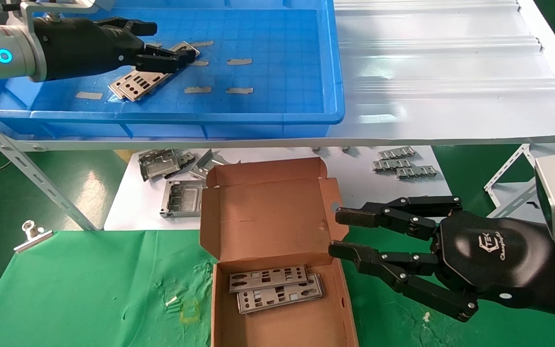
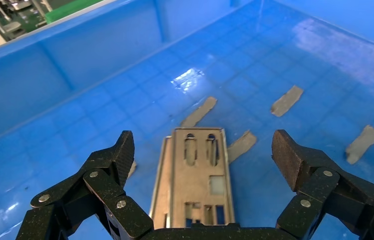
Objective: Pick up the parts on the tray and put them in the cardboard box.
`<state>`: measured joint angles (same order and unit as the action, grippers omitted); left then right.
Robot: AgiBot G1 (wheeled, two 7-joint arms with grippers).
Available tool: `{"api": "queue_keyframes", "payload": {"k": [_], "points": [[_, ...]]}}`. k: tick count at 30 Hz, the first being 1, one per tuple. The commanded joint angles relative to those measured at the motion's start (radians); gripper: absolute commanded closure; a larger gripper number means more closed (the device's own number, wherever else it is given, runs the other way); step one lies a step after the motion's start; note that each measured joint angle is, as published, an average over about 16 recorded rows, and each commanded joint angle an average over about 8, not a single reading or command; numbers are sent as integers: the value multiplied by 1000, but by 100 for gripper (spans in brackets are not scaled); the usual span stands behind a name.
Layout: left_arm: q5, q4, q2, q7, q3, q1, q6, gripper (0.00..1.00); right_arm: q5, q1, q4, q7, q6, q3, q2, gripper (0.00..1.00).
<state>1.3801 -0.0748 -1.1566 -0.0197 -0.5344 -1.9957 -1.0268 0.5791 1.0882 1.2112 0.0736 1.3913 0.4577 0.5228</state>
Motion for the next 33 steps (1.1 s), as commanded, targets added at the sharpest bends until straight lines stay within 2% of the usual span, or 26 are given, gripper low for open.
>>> {"api": "queue_keyframes", "payload": {"k": [1,13,15,16,23,24,33], "points": [[1,12,-3,-7,-1,-4,2,0,0,0,0,0,0,0,0,0],[28,42,-13,-46,-19,-16,-9,0,0,0,0,0,0,0,0,0],[31,44,-14,-53,-21,-18,-12,2,0,0,0,0,0,0,0,0],[32,45,-14,-56,-22,-19,-14,12,0,0,0,0,0,0,0,0],[35,52,-16,-72,-24,-24,-21,97,0,0,0,0,0,0,0,0],[35,53,-17,-73,-24,-24,-21,100,0,0,0,0,0,0,0,0],[31,65,-21,-77,-21,-24,-21,100,0,0,0,0,0,0,0,0]]}}
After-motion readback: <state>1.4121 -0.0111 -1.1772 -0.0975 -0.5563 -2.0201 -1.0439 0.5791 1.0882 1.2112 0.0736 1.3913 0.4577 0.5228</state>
